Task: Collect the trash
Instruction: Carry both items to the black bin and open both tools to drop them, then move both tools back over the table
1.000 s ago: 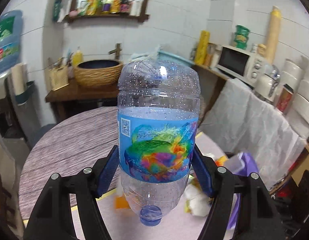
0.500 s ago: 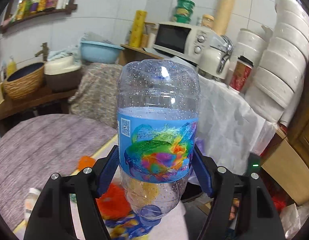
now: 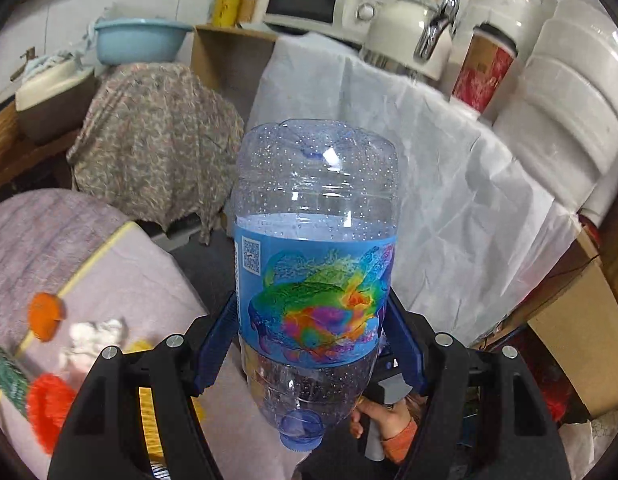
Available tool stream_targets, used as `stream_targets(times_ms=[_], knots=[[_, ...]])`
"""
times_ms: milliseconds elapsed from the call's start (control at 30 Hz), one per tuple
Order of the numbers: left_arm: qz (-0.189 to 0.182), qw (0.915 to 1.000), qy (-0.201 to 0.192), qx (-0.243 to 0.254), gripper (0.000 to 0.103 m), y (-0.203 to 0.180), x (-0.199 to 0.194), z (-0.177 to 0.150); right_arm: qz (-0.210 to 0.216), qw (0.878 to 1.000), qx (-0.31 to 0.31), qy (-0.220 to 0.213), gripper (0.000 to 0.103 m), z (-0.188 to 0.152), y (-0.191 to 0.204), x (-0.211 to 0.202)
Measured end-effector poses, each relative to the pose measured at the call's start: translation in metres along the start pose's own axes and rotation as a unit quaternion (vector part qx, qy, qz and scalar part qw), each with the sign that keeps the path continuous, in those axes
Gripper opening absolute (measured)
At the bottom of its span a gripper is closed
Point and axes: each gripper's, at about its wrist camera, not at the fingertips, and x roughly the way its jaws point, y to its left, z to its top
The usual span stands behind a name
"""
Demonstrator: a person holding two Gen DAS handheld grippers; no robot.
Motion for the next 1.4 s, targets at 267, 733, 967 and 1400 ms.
stream_targets(times_ms=[267, 733, 967, 1400], knots=[[0.008, 0.9993, 0.035, -0.013, 0.07, -0.014, 0.063, -0.008, -0.008, 0.997, -0.003, -0.081, 0.055, -0.015, -0.02, -0.049], [0.077, 0.9895, 0.119, -0.024, 0.07, -0.032, 0.203, -0.045, -0.071, 0.973, 0.094, -0.197, 0.067, -0.066, -0.085, -0.139], [0.116, 0.9772, 0.178, 0.01, 0.073, -0.028, 0.242, -0.071, -0.078, 0.969, 0.086, -0.217, 0.067, -0.08, -0.085, -0.154], [0.051, 0.9884, 0.142, -0.01, 0.091, -0.045, 0.177, -0.052, -0.097, 0.959, 0.097, -0.248, 0.07, -0.083, -0.08, -0.188]])
